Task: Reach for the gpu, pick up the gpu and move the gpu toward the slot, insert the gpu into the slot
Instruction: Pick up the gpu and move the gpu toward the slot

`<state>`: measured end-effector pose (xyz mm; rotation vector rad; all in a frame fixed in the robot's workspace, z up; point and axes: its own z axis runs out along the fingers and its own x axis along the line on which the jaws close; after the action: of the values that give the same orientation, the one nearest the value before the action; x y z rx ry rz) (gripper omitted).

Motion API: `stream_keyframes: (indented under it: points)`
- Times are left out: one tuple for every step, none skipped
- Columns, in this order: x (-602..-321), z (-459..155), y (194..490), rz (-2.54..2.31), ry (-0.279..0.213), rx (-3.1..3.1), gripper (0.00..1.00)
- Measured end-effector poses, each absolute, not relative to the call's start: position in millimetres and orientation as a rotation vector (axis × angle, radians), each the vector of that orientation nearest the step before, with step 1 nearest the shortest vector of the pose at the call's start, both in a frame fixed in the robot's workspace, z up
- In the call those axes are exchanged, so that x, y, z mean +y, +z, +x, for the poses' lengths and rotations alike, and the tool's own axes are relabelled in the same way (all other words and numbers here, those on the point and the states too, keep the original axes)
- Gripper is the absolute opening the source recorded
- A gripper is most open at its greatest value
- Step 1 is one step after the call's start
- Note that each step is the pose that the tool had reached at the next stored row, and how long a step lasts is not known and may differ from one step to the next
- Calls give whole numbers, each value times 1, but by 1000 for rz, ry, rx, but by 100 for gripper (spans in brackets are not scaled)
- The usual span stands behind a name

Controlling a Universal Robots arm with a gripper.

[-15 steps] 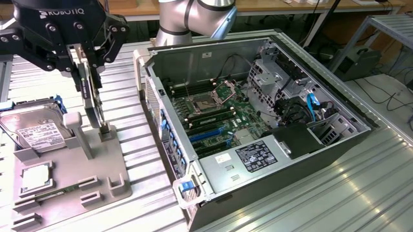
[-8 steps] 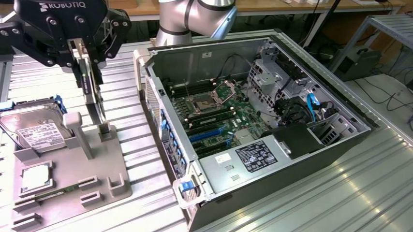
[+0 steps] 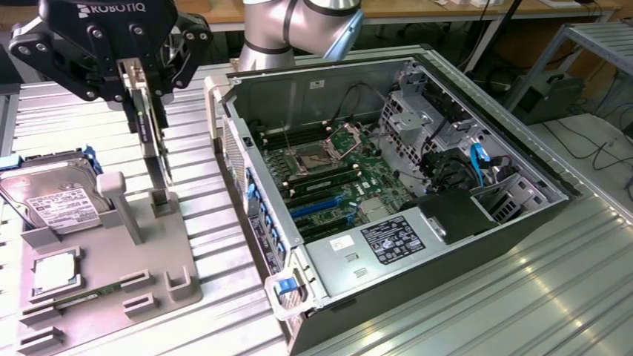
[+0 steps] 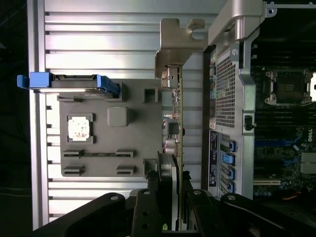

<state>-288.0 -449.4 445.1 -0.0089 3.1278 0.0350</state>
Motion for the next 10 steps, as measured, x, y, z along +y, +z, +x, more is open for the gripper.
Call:
stream_keyframes:
  points:
    - [-449,-286,445,-9,35,3128,27]
    - [-449,-285,445,-9,35,3128,27]
    - [-449,-283,445,-9,35,3128,27]
    - [-449,-282,445,-9,35,3128,27]
    - [-449,-280,445,-9,35,3128,27]
    - [-449,-279,445,-9,35,3128,27]
    - [-449,-277,445,-9,35,3128,27]
    - [-449,-276,445,-9,35,3128,27]
    - [-449,-275,445,-9,35,3128,27]
    - [-449,-274,445,-9,35,3128,27]
